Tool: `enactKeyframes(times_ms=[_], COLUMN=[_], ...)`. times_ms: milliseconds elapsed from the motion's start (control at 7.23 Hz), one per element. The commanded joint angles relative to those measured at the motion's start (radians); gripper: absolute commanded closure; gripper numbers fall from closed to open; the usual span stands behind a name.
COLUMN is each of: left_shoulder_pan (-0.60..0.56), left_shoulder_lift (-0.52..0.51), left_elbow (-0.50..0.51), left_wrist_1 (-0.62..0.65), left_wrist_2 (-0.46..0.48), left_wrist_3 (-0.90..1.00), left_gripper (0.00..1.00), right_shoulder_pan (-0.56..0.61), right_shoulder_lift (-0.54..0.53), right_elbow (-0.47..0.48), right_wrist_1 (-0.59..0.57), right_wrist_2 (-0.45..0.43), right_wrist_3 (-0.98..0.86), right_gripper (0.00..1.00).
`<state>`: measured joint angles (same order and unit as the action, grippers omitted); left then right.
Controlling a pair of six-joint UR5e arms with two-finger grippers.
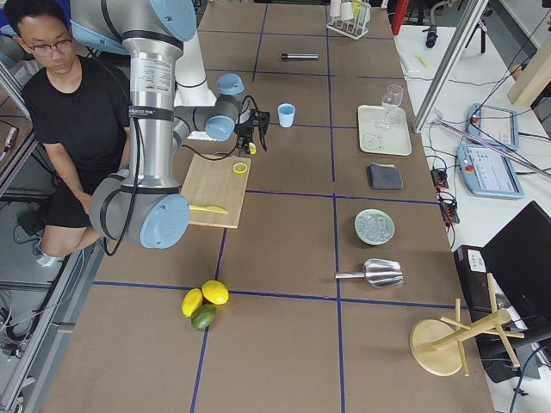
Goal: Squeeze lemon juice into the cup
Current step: 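Lift the lemon slice and carry it over the blue cup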
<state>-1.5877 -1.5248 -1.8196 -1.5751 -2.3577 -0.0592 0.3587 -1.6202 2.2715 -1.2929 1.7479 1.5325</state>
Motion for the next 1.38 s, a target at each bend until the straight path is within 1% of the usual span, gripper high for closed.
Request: enactKeyframes(times_ms=[0, 138, 277, 415, 554, 830, 969, 1107, 1246], left_shoulder_pan=[0.000, 0.000, 0.000, 0.000, 0.002, 0.002, 0.002, 0.002, 0.002], left_shoulder_lift=[0.000, 0.000, 0.000, 0.000, 0.000, -0.002, -0.002, -0.002, -0.002], left_elbow=[0.000, -0.001, 0.003, 0.003, 0.006, 0.014, 0.016, 0.020, 0.025], left_wrist_1=[0.000, 0.000, 0.000, 0.000, 0.000, -0.002, -0.002, -0.003, -0.003], left_wrist_2=[0.000, -0.002, -0.002, -0.002, -0.002, -0.002, -0.002, -0.002, -0.002], left_wrist_3=[-0.001, -0.001, -0.001, -0.001, -0.001, -0.001, -0.001, -0.001, -0.001], left_gripper=[0.00, 0.00, 0.00, 0.00, 0.00, 0.00, 0.00, 0.00, 0.00], right_shoulder_pan=[0.086, 0.088, 0.098, 0.100, 0.101, 0.100, 0.101, 0.100, 0.097], right_shoulder_lift=[0.069, 0.153, 0.299, 0.453, 0.573, 0.704, 0.777, 0.808, 0.809], right_elbow=[-0.001, -0.012, -0.032, -0.094, -0.174, -0.323, -0.410, -0.455, -0.463], right_wrist_1=[-0.008, -0.084, -0.221, -0.338, -0.380, -0.382, -0.382, -0.382, -0.382], right_wrist_2=[0.087, 0.087, 0.087, 0.076, 0.067, 0.024, 0.019, 0.018, 0.016], right_wrist_3=[0.000, -0.002, -0.006, -0.008, -0.008, -0.011, -0.009, -0.009, -0.009], right_gripper=[0.52, 0.52, 0.52, 0.52, 0.52, 0.52, 0.52, 0.51, 0.51])
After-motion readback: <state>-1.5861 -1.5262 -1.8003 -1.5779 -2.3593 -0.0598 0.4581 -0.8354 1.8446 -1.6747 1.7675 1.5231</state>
